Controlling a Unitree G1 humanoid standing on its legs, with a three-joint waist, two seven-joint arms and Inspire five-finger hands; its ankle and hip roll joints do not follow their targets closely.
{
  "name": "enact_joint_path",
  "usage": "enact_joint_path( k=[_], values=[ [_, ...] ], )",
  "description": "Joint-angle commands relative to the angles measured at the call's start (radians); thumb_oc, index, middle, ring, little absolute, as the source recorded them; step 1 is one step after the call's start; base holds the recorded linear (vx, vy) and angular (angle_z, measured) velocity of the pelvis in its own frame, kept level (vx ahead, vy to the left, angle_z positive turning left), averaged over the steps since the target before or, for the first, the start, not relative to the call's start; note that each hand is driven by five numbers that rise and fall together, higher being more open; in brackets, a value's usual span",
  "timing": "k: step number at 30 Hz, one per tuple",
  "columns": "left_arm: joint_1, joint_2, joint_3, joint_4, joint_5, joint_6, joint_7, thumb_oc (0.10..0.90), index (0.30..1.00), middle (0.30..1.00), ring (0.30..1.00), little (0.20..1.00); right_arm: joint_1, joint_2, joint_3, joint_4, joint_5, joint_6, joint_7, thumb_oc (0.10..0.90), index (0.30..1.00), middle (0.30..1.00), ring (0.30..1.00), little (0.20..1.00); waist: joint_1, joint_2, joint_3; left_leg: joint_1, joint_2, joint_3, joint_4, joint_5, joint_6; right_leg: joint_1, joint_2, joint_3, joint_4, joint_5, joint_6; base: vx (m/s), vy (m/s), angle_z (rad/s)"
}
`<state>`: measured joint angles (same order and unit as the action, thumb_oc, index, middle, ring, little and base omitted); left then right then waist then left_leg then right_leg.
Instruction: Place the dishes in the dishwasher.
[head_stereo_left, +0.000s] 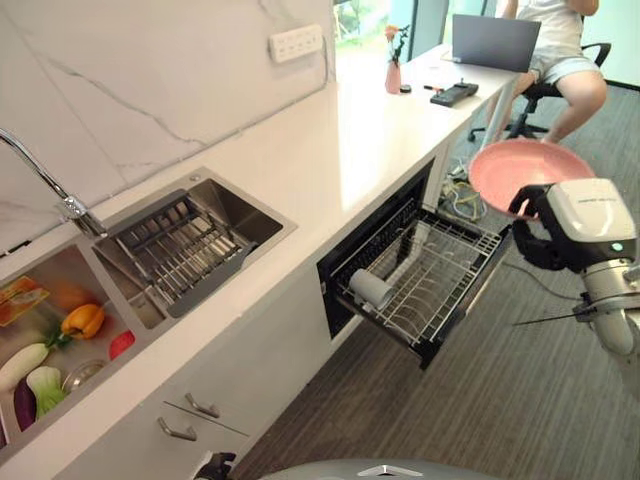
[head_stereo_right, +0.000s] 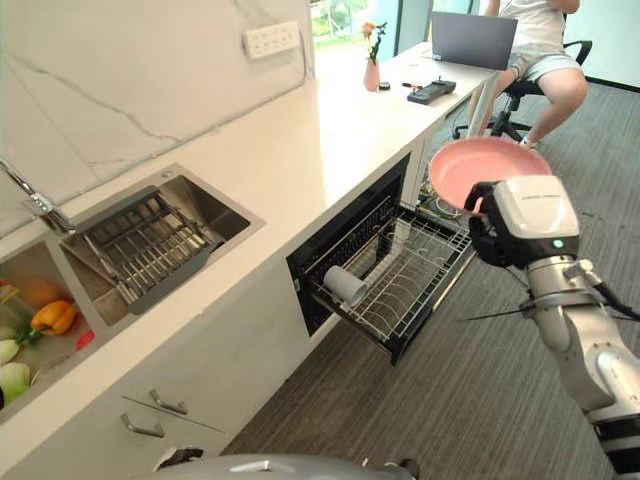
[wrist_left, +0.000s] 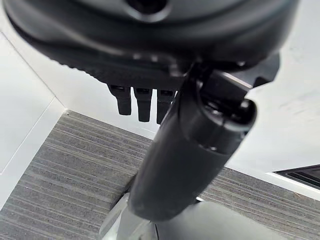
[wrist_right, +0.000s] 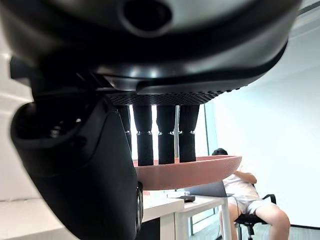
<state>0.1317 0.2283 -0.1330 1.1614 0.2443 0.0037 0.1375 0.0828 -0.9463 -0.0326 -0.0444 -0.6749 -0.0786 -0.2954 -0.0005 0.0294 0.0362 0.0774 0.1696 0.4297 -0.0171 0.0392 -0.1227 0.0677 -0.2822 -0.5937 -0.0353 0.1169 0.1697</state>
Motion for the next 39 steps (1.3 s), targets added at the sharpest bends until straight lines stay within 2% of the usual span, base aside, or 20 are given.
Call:
enact_joint_path(
  k=[1,6,11,16,18,19,21,26,32,33,34,38,39],
  values=[
    [-0.036,0.025,0.0,-0.002,-0.041,-0.024,-0.007,0.8,0.9,0.9,0.9,0.9,-0.126,-0.035,0.003,-0.012,-0.022,-0.025,-0.008,0.4,0.3,0.3,0.3,0.3,0.062,-0.034,-0.03,-0.021,0.006,-0.012,-0.001,-0.075,0.013,0.028,-0.011,-0.002,-0.04,-0.088,0.032,0.03,-0.102,0.13],
    [-0.033,0.018,-0.012,-0.008,-0.075,-0.022,-0.009,0.8,0.9,0.9,0.9,0.9,-0.207,-0.049,0.103,0.107,-0.015,-0.013,-0.002,0.4,0.3,0.3,0.3,0.3,0.08,-0.022,-0.01,-0.042,0.032,-0.017,-0.004,-0.043,-0.009,0.028,0.006,-0.027,-0.042,-0.103,0.016,0.0,-0.072,0.12],
    [-0.017,0.015,-0.034,-0.019,-0.091,-0.021,-0.021,0.8,0.9,0.9,0.9,0.9,-0.28,-0.053,0.179,0.238,-0.006,0.006,0.001,0.4,0.3,0.3,0.3,0.3,0.105,-0.01,0.006,-0.075,0.047,-0.051,-0.024,-0.006,-0.023,0.028,0.02,-0.06,-0.047,-0.117,0.003,0.01,-0.054,0.43],
    [-0.024,0.029,-0.082,-0.025,-0.096,-0.03,-0.016,0.8,0.9,0.9,0.9,0.9,-0.509,-0.029,0.337,0.457,0.075,0.025,-0.02,0.4,0.3,0.3,0.3,0.3,0.152,0.001,0.064,-0.144,0.052,-0.072,-0.015,0.018,-0.031,-0.023,0.016,-0.074,-0.044,-0.102,0.001,-0.07,-0.018,0.14],
    [-0.041,0.037,-0.092,-0.018,-0.108,-0.036,-0.006,0.8,0.9,0.9,0.9,0.9,-0.597,0.01,0.406,0.565,0.101,0.03,-0.027,0.4,0.3,0.3,0.3,0.3,0.167,0.016,0.106,-0.188,0.06,-0.092,-0.012,0.036,-0.037,-0.059,0.015,-0.075,-0.043,-0.098,-0.001,-0.08,-0.012,0.24],
    [-0.043,0.036,-0.09,-0.017,-0.109,-0.037,-0.006,0.8,0.9,0.9,0.9,0.9,-0.607,0.011,0.413,0.572,0.102,0.028,-0.03,0.4,0.3,0.3,0.3,0.3,0.165,0.016,0.106,-0.191,0.061,-0.093,-0.011,0.037,-0.037,-0.061,0.015,-0.075,-0.043,-0.098,-0.002,-0.09,-0.01,0.25],
    [-0.061,0.041,-0.107,-0.024,-0.132,-0.041,0.009,0.8,0.9,0.9,0.9,0.9,-0.692,0.037,0.462,0.659,0.13,0.033,-0.04,0.4,0.3,0.3,0.3,0.3,0.175,0.027,0.145,-0.24,0.063,-0.111,-0.002,0.046,-0.04,-0.105,0.01,-0.072,-0.039,-0.088,-0.002,-0.11,-0.006,0.22],
    [-0.092,0.05,-0.143,-0.09,-0.185,-0.058,0.044,0.8,0.9,0.9,0.9,0.9,-0.866,0.092,0.526,0.802,0.208,0.058,-0.078,0.4,0.3,0.3,0.3,0.3,0.198,0.051,0.218,-0.308,0.066,-0.118,0.022,0.056,-0.039,-0.193,-0.009,-0.035,-0.028,-0.059,0.005,-0.05,0.02,0.13],
    [-0.12,0.062,-0.197,-0.178,-0.176,-0.073,0.06,0.8,0.9,0.9,0.9,0.9,-0.868,0.162,0.522,0.9,0.222,0.082,-0.103,0.4,0.3,0.3,0.3,0.3,0.194,0.065,0.259,-0.354,0.055,-0.12,-0.003,0.081,-0.037,-0.254,-0.017,-0.019,-0.023,-0.045,0.008,0.0,0.018,-0.06],
    [-0.12,0.061,-0.2,-0.19,-0.177,-0.074,0.058,0.8,0.9,0.9,0.9,0.9,-0.856,0.166,0.514,0.912,0.214,0.089,-0.111,0.515,0.472,0.472,0.472,0.472,0.19,0.068,0.262,-0.358,0.053,-0.123,-0.005,0.082,-0.036,-0.261,-0.018,-0.017,-0.021,-0.044,0.008,0.03,0.038,0.01],
    [-0.123,0.059,-0.201,-0.2,-0.179,-0.076,0.059,0.8,0.9,0.9,0.9,0.9,-0.843,0.168,0.507,0.925,0.203,0.097,-0.122,0.8,0.9,0.9,0.9,0.9,0.186,0.07,0.266,-0.363,0.051,-0.125,-0.006,0.082,-0.035,-0.265,-0.019,-0.015,-0.02,-0.043,0.009,0.03,0.037,0.0],
    [-0.124,0.061,-0.202,-0.216,-0.18,-0.076,0.07,0.8,0.9,0.9,0.9,0.9,-0.804,0.168,0.45,0.947,0.216,0.114,-0.161,0.8,0.9,0.9,0.9,0.9,0.173,0.067,0.262,-0.368,0.041,-0.133,-0.01,0.077,-0.03,-0.277,-0.024,-0.008,-0.016,-0.042,0.011,0.04,0.022,0.02],
    [-0.127,0.058,-0.195,-0.213,-0.18,-0.073,0.076,0.8,0.9,0.9,0.9,0.9,-0.779,0.163,0.403,0.954,0.25,0.119,-0.195,0.8,0.9,0.9,0.9,0.9,0.164,0.063,0.26,-0.366,0.038,-0.134,-0.011,0.072,-0.028,-0.278,-0.025,-0.003,-0.016,-0.041,0.011,0.04,0.015,0.0]
  ],
)
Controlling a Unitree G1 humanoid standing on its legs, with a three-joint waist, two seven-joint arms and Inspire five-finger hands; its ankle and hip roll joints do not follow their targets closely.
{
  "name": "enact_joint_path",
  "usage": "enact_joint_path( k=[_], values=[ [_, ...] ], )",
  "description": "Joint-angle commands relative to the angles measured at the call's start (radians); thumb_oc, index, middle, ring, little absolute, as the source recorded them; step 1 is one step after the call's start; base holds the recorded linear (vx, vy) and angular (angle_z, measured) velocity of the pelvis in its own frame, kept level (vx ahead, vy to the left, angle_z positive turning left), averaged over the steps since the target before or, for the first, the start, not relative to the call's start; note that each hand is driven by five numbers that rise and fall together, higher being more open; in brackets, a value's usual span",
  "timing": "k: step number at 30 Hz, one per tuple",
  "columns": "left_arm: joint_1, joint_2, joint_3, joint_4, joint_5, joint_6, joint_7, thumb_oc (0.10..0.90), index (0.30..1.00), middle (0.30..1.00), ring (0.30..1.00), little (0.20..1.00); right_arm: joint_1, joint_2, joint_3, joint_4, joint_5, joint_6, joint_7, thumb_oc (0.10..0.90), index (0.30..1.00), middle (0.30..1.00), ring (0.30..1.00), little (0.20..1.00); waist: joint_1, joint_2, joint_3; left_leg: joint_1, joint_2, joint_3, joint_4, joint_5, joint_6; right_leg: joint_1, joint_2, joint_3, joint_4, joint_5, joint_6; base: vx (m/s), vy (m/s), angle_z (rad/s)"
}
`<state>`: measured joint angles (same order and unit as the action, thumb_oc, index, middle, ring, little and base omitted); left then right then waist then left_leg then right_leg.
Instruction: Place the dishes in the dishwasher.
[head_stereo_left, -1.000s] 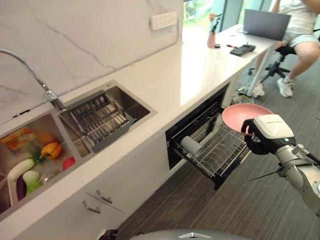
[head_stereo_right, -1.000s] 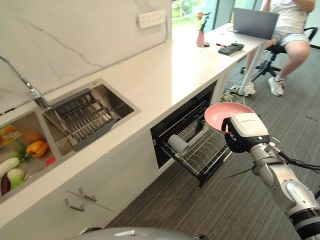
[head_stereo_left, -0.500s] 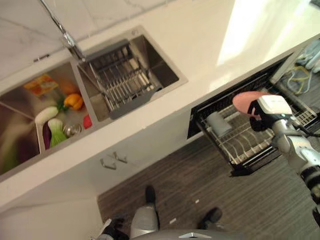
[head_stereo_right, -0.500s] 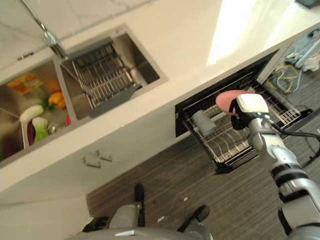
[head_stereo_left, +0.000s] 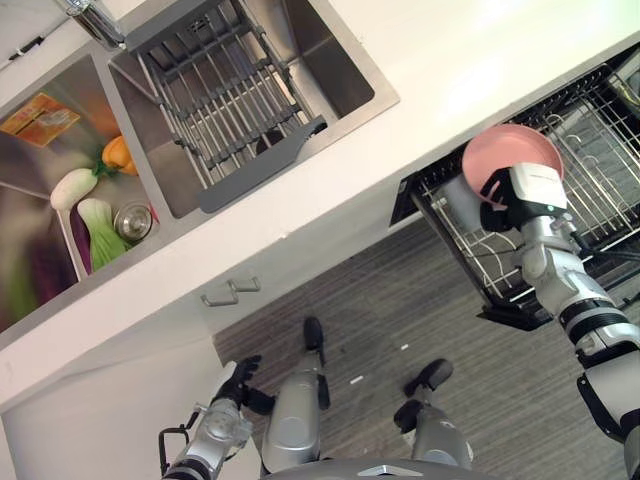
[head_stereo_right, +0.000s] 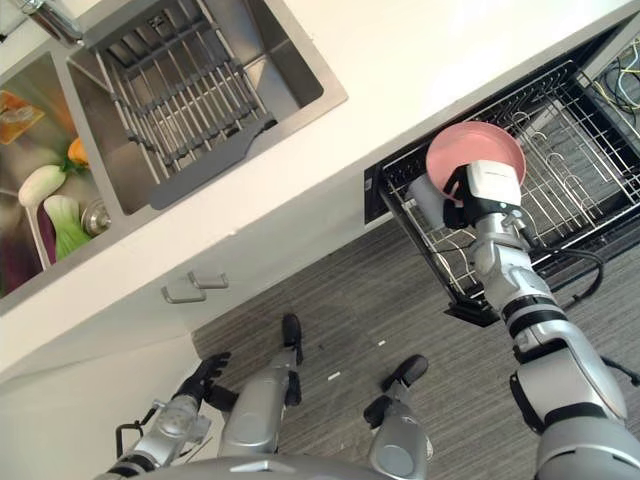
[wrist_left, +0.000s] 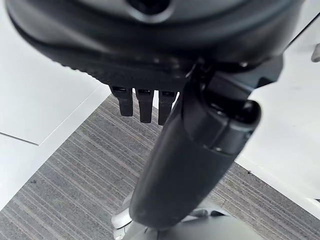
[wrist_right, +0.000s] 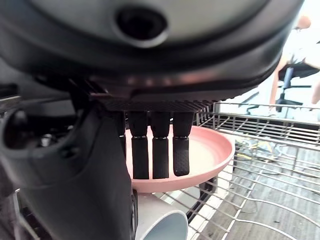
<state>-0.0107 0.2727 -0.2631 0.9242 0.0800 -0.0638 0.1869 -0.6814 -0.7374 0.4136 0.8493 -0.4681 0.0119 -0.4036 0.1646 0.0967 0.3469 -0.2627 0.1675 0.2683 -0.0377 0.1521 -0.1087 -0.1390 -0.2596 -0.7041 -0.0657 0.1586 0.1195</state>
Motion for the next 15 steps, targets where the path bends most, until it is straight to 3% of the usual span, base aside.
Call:
enact_joint_path(
  k=[1,9,13,14,15],
  values=[
    [0.014,0.015,-0.064,0.027,-0.014,-0.004,0.029,0.8,0.9,0.9,0.9,0.9,0.005,-0.049,-0.073,0.057,0.054,0.03,-0.104,0.8,0.9,0.9,0.9,0.9,-0.003,-0.008,-0.053,-0.024,0.039,0.028,0.012,-0.046,-0.039,-0.071,-0.05,0.109,0.016,-0.083,0.062,0.06,0.018,0.0],
    [0.003,0.021,-0.021,0.066,0.002,0.009,0.04,0.8,0.9,0.9,0.9,0.9,0.123,-0.075,-0.235,-0.024,0.129,0.019,-0.155,0.8,0.9,0.9,0.9,0.9,-0.037,-0.034,-0.067,0.0,0.032,0.036,0.041,-0.086,-0.03,-0.064,-0.056,0.131,0.03,-0.09,0.062,0.04,0.004,-0.05],
    [0.008,0.009,0.022,0.065,0.022,0.019,0.046,0.8,0.9,0.9,0.9,0.9,0.305,-0.029,-0.469,-0.328,0.179,-0.031,-0.254,0.8,0.9,0.9,0.9,0.9,-0.08,-0.046,-0.092,0.033,0.037,0.043,0.048,-0.111,-0.024,-0.046,-0.052,0.143,0.03,-0.103,0.06,0.08,-0.013,-0.18],
    [0.01,0.011,0.019,0.065,0.022,0.019,0.046,0.8,0.9,0.9,0.9,0.9,0.321,-0.025,-0.48,-0.343,0.176,-0.027,-0.252,0.8,0.9,0.9,0.9,0.9,-0.077,-0.048,-0.094,0.034,0.037,0.043,0.048,-0.112,-0.024,-0.044,-0.052,0.142,0.03,-0.104,0.06,0.08,-0.033,-0.15],
    [0.016,0.004,0.042,0.07,0.021,0.026,0.042,0.8,0.9,0.9,0.9,0.9,0.433,0.009,-0.585,-0.462,0.16,-0.04,-0.277,0.8,0.9,0.9,0.9,0.9,-0.101,-0.057,-0.112,0.055,0.043,0.047,0.05,-0.122,-0.023,-0.025,-0.046,0.145,0.03,-0.118,0.054,0.08,-0.046,-0.16]
  ],
)
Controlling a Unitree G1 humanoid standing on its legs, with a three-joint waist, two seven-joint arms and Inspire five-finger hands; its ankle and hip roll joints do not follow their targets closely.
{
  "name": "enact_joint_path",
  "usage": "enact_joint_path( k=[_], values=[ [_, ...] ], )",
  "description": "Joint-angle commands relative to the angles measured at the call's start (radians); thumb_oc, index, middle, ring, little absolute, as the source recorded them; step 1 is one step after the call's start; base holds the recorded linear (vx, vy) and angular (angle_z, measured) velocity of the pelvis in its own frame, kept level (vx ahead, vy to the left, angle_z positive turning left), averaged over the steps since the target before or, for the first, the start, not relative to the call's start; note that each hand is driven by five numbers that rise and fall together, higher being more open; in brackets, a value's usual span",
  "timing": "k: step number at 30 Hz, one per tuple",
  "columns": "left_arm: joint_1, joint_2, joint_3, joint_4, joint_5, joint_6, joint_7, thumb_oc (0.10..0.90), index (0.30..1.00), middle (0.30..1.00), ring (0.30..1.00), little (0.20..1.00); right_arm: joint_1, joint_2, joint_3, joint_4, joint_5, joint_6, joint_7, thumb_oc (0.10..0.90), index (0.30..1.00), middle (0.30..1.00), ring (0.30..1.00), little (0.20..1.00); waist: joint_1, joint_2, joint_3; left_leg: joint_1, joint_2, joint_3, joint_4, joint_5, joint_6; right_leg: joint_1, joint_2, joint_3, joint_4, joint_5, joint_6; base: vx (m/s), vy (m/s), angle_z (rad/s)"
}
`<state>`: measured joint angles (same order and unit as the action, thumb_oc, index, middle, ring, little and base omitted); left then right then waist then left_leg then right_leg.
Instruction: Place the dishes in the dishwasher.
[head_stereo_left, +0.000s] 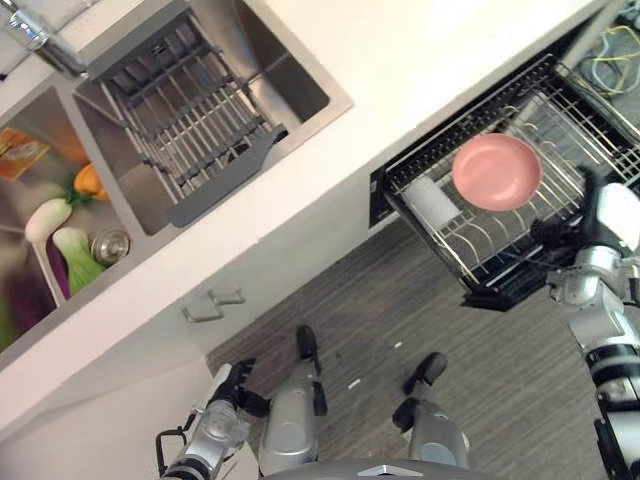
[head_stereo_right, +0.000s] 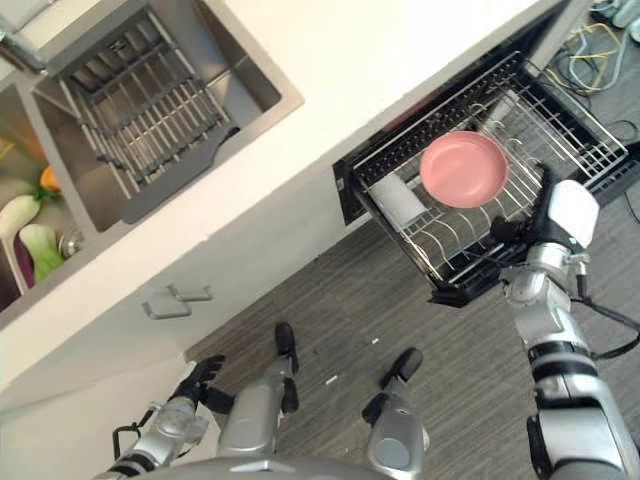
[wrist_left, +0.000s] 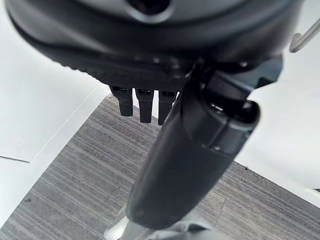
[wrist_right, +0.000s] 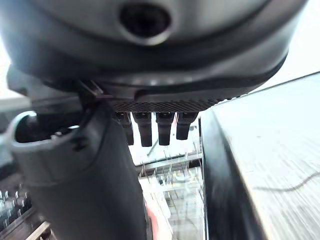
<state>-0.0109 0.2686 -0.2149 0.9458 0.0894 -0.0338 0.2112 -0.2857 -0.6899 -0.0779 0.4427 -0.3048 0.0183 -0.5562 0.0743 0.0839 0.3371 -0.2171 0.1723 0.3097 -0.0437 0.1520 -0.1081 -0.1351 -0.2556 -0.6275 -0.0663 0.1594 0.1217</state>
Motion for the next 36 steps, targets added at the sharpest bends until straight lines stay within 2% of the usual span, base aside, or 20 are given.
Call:
enact_joint_path(
  k=[1,5,7,8,9,10,11,12,14,18,22,26,27,31,32,33,36],
  values=[
    [0.019,0.004,0.004,0.048,0.009,-0.001,0.017,0.8,0.9,0.9,0.9,0.9,0.092,-0.025,-0.144,-0.104,-0.019,-0.044,-0.137,0.8,0.9,0.9,0.9,0.9,-0.023,-0.05,-0.112,0.022,0.042,0.01,0.058,-0.127,-0.024,-0.018,-0.045,0.069,0.032,-0.125,0.049,0.11,-0.058,-0.07],
    [0.039,-0.01,0.027,0.075,0.02,0.012,0.01,0.8,0.9,0.9,0.9,0.9,0.251,0.005,-0.307,-0.138,-0.04,-0.015,-0.192,0.8,0.9,0.9,0.9,0.9,-0.062,-0.065,-0.154,0.083,0.048,0.026,0.057,-0.146,-0.023,0.033,-0.021,0.074,0.027,-0.143,0.046,0.08,-0.023,-0.06],
    [0.044,-0.011,0.031,0.085,0.025,0.015,0.008,0.8,0.9,0.9,0.9,0.9,0.275,0.012,-0.34,-0.105,-0.027,-0.006,-0.214,0.8,0.9,0.9,0.9,0.9,-0.071,-0.066,-0.164,0.096,0.048,0.03,0.056,-0.15,-0.022,0.042,-0.018,0.074,0.027,-0.146,0.045,0.07,0.0,-0.08],
    [0.054,-0.01,0.019,0.114,0.036,0.016,0.009,0.8,0.9,0.9,0.9,0.9,0.315,0.007,-0.393,0.074,0.047,0.002,-0.264,0.733,0.799,0.799,0.799,0.799,-0.075,-0.067,-0.183,0.124,0.048,0.038,0.05,-0.155,-0.023,0.062,-0.01,0.075,0.029,-0.153,0.045,0.1,0.0,-0.13],
    [0.057,-0.008,0.02,0.126,0.035,0.021,0.009,0.8,0.9,0.9,0.9,0.9,0.314,0.009,-0.42,0.19,0.121,0.005,-0.274,0.59,0.585,0.585,0.585,0.585,-0.079,-0.068,-0.193,0.132,0.048,0.039,0.048,-0.156,-0.024,0.068,-0.008,0.075,0.03,-0.154,0.045,0.07,-0.003,-0.07],
    [0.057,-0.008,0.02,0.126,0.035,0.021,0.009,0.8,0.9,0.9,0.9,0.9,0.314,0.009,-0.42,0.19,0.121,0.005,-0.274,0.59,0.585,0.585,0.585,0.585,-0.079,-0.068,-0.193,0.132,0.048,0.039,0.048,-0.156,-0.024,0.068,-0.008,0.075,0.03,-0.154,0.045,0.04,-0.012,-0.07],
    [0.053,-0.014,0.018,0.154,0.011,0.029,0.011,0.8,0.9,0.9,0.9,0.9,0.289,0.024,-0.435,0.41,0.3,-0.036,-0.283,0.4,0.3,0.3,0.3,0.3,-0.071,-0.064,-0.204,0.146,0.046,0.039,0.043,-0.157,-0.024,0.082,-0.003,0.071,0.03,-0.16,0.043,0.04,-0.022,-0.06],
    [0.05,-0.017,0.024,0.17,-0.005,0.032,0.011,0.8,0.9,0.9,0.9,0.9,0.287,0.043,-0.428,0.476,0.366,-0.065,-0.262,0.4,0.3,0.3,0.3,0.3,-0.07,-0.064,-0.207,0.154,0.046,0.038,0.04,-0.157,-0.024,0.089,-0.002,0.072,0.03,-0.162,0.04,0.06,-0.026,-0.08],
    [0.055,-0.025,0.046,0.189,-0.028,0.033,0.012,0.8,0.9,0.9,0.9,0.9,0.296,0.076,-0.403,0.55,0.41,-0.067,-0.213,0.4,0.3,0.3,0.3,0.3,-0.067,-0.061,-0.215,0.162,0.043,0.038,0.034,-0.156,-0.024,0.096,-0.002,0.069,0.03,-0.162,0.04,0.04,-0.017,-0.06],
    [0.078,-0.038,0.056,0.201,-0.046,0.03,0.007,0.8,0.9,0.9,0.9,0.9,0.245,0.099,-0.31,0.539,0.392,-0.076,-0.15,0.4,0.3,0.3,0.3,0.3,-0.053,-0.049,-0.217,0.165,0.035,0.039,0.022,-0.148,-0.024,0.1,-0.004,0.061,0.023,-0.157,0.039,0.01,0.005,-0.09],
    [0.098,-0.042,0.055,0.229,-0.045,0.027,-0.003,0.8,0.9,0.9,0.9,0.9,0.152,0.108,-0.195,0.482,0.34,-0.095,-0.121,0.4,0.3,0.3,0.3,0.3,-0.02,-0.028,-0.213,0.149,0.031,0.029,0.012,-0.131,-0.026,0.098,-0.005,0.049,0.018,-0.158,0.036,0.0,0.0,0.0],
    [0.098,-0.043,0.057,0.229,-0.045,0.027,-0.003,0.8,0.9,0.9,0.9,0.9,0.149,0.107,-0.192,0.483,0.339,-0.094,-0.121,0.4,0.3,0.3,0.3,0.3,-0.023,-0.027,-0.212,0.148,0.031,0.029,0.012,-0.13,-0.026,0.097,-0.005,0.049,0.018,-0.158,0.036,-0.01,-0.001,0.13],
    [0.128,-0.047,0.056,0.233,-0.063,0.021,-0.01,0.8,0.9,0.9,0.9,0.9,0.028,0.119,-0.061,0.497,0.299,-0.101,-0.091,0.4,0.3,0.3,0.3,0.3,0.02,0.003,-0.197,0.118,0.031,0.0,0.004,-0.106,-0.03,0.096,-0.004,0.02,0.014,-0.166,0.028,-0.06,0.001,0.42],
    [0.149,-0.051,0.042,0.223,-0.073,0.015,-0.012,0.8,0.9,0.9,0.9,0.9,-0.077,0.144,0.024,0.494,0.286,-0.11,-0.081,0.4,0.3,0.3,0.3,0.3,0.068,0.023,-0.18,0.095,0.031,-0.024,-0.004,-0.086,-0.031,0.09,-0.005,0.0,0.011,-0.161,0.03,-0.06,0.008,0.45],
    [0.149,-0.051,0.044,0.223,-0.073,0.015,-0.012,0.8,0.9,0.9,0.9,0.9,-0.08,0.144,0.026,0.495,0.286,-0.11,-0.082,0.4,0.3,0.3,0.3,0.3,0.066,0.024,-0.179,0.094,0.032,-0.025,-0.005,-0.085,-0.031,0.09,-0.005,0.0,0.011,-0.161,0.029,-0.1,0.016,0.29],
    [0.155,-0.053,0.027,0.223,-0.066,0.011,-0.007,0.8,0.9,0.9,0.9,0.9,-0.142,0.179,0.081,0.464,0.273,-0.126,-0.078,0.4,0.3,0.3,0.3,0.3,0.094,0.032,-0.164,0.074,0.032,-0.036,-0.008,-0.072,-0.034,0.077,-0.006,-0.007,0.009,-0.156,0.032,-0.1,0.006,0.2],
    [0.151,-0.057,0.009,0.2,-0.074,0.004,0.008,0.8,0.9,0.9,0.9,0.9,-0.196,0.234,0.139,0.397,0.26,-0.145,-0.084,0.4,0.3,0.3,0.3,0.3,0.127,0.037,-0.15,0.048,0.037,-0.056,-0.014,-0.056,-0.036,0.061,-0.006,-0.022,0.007,-0.155,0.028,-0.08,-0.015,0.07]
  ],
)
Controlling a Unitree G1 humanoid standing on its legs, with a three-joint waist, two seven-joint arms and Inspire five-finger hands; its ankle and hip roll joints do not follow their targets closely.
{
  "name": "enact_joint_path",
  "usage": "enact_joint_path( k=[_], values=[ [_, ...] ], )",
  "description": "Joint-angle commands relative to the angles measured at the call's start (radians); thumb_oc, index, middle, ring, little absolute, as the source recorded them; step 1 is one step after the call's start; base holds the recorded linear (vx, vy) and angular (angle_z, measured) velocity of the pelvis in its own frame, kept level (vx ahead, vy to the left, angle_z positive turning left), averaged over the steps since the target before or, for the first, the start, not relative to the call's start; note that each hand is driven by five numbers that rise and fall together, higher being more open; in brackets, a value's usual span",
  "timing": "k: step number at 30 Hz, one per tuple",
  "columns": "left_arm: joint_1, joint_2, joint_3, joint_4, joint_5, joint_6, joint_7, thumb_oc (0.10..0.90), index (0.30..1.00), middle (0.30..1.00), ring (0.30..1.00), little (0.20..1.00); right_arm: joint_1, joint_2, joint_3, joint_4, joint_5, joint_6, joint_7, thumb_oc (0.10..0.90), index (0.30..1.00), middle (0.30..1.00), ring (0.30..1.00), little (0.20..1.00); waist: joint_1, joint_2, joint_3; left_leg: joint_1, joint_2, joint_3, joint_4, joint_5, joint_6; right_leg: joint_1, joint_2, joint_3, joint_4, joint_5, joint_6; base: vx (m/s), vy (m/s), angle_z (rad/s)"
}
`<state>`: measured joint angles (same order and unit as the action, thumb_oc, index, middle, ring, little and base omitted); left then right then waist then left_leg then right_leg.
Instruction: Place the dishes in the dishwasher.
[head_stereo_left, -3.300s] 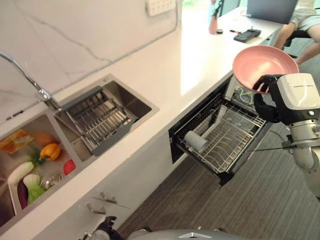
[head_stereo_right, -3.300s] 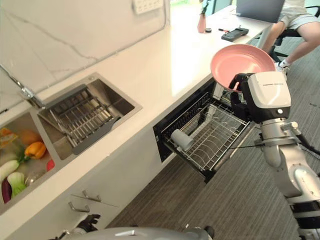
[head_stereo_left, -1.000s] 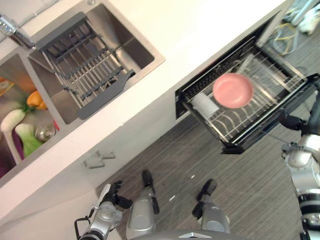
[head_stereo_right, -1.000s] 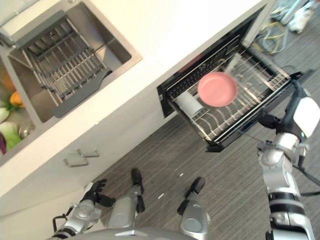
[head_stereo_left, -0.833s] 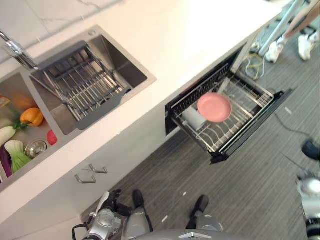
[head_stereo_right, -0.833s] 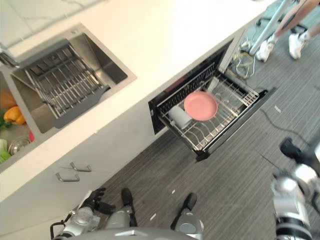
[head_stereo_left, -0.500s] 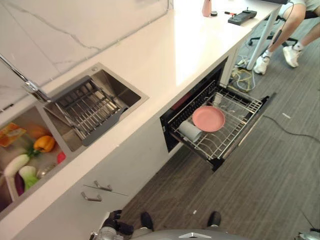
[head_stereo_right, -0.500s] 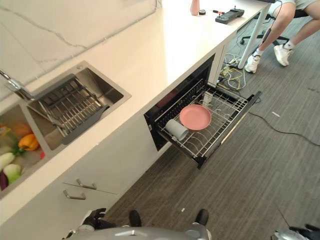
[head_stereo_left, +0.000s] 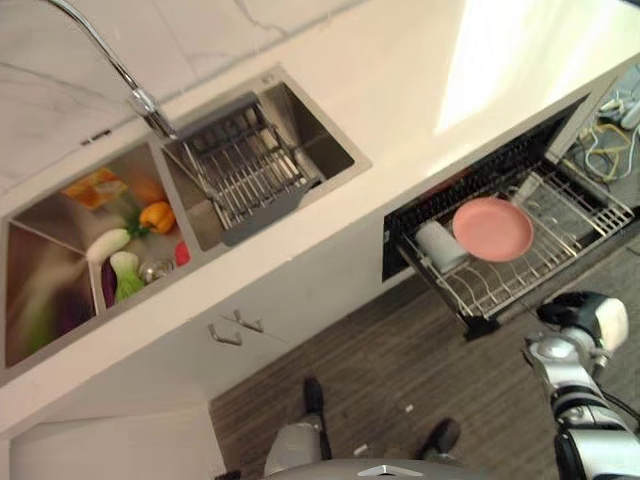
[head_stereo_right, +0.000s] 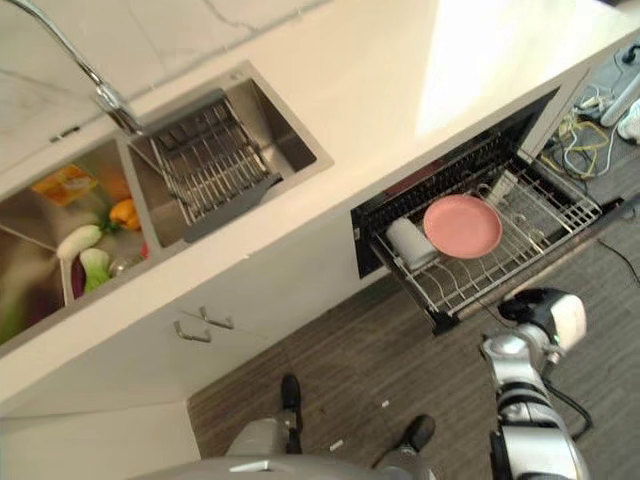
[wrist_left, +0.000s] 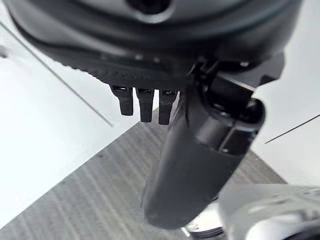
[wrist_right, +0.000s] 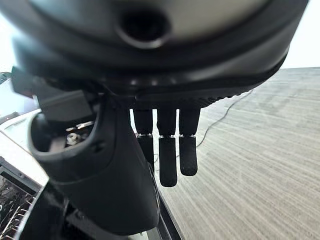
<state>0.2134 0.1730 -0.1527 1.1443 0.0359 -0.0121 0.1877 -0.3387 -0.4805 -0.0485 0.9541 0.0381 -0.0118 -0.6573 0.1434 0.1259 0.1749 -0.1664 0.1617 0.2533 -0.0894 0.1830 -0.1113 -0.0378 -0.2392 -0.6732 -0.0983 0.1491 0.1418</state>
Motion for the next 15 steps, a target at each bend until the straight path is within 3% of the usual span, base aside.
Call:
enact_joint_path(
  k=[1,4,10,13,15],
  values=[
    [-0.076,0.039,-0.057,-0.017,-0.031,-0.024,0.037,0.8,0.9,0.9,0.9,0.9,-0.159,0.035,0.121,-0.133,-0.084,-0.122,0.014,0.4,0.3,0.3,0.3,0.3,0.069,-0.003,0.019,-0.013,0.05,-0.009,0.032,-0.081,-0.034,-0.039,-0.022,0.017,0.041,-0.145,0.007,-0.07,-0.036,0.23],
    [-0.079,0.044,-0.083,-0.084,-0.054,-0.038,0.039,0.8,0.9,0.9,0.9,0.9,-0.202,0.05,0.132,-0.161,-0.084,-0.128,-0.003,0.4,0.3,0.3,0.3,0.3,0.088,0.004,0.036,-0.039,0.052,-0.034,0.033,-0.07,-0.038,-0.046,-0.022,0.0,0.042,-0.147,0.005,-0.08,-0.033,0.23],
    [-0.103,0.109,-0.147,-0.271,-0.066,-0.075,0.022,0.8,0.9,0.9,0.9,0.9,-0.338,-0.053,0.169,-0.183,-0.106,-0.123,0.009,0.4,0.3,0.3,0.3,0.3,0.149,0.01,0.076,-0.105,0.048,-0.093,0.032,-0.048,-0.045,-0.065,-0.03,-0.048,0.047,-0.14,0.01,-0.07,-0.024,0.29],
    [-0.132,0.158,-0.164,-0.267,-0.03,-0.07,0.025,0.8,0.9,0.9,0.9,0.9,-0.466,-0.245,0.294,-0.203,-0.194,-0.103,0.09,0.4,0.3,0.3,0.3,0.3,0.191,-0.011,0.092,-0.142,0.05,-0.112,0.032,-0.035,-0.056,-0.076,-0.038,-0.095,0.057,-0.141,0.009,-0.03,-0.032,0.27],
    [-0.135,0.166,-0.16,-0.26,-0.022,-0.067,0.026,0.8,0.9,0.9,0.9,0.9,-0.496,-0.285,0.339,-0.197,-0.221,-0.098,0.116,0.4,0.3,0.3,0.3,0.3,0.197,-0.019,0.092,-0.145,0.051,-0.113,0.033,-0.034,-0.057,-0.075,-0.038,-0.101,0.06,-0.142,0.009,0.01,-0.027,0.27]
  ],
)
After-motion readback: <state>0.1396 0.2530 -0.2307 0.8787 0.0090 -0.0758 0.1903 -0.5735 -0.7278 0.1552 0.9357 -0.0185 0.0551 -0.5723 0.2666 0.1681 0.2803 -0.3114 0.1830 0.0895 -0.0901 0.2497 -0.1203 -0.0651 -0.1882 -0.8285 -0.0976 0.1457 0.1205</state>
